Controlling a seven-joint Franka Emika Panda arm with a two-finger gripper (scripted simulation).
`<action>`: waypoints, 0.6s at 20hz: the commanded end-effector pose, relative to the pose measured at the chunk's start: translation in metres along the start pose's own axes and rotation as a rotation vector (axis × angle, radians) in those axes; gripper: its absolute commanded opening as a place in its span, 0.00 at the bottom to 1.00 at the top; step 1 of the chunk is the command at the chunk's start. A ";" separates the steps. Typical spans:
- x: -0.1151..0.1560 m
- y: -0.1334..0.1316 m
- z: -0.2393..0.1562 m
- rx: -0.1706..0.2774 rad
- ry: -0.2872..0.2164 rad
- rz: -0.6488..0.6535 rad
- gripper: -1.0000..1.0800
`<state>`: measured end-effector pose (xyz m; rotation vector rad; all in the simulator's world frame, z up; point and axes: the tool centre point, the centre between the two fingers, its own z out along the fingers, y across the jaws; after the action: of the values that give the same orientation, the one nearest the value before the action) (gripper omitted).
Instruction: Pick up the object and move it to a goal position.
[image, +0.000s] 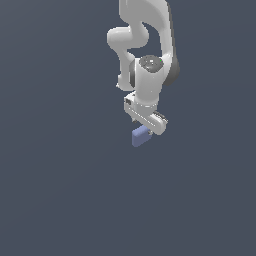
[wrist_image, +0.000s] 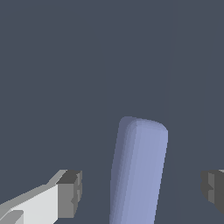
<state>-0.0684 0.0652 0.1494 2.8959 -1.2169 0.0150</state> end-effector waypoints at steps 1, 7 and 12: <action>-0.006 0.002 0.001 -0.001 -0.003 0.050 0.96; -0.015 0.004 0.003 -0.003 -0.007 0.131 0.96; -0.019 0.005 0.003 -0.004 -0.008 0.165 0.96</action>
<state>-0.0847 0.0748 0.1461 2.7936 -1.4372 0.0013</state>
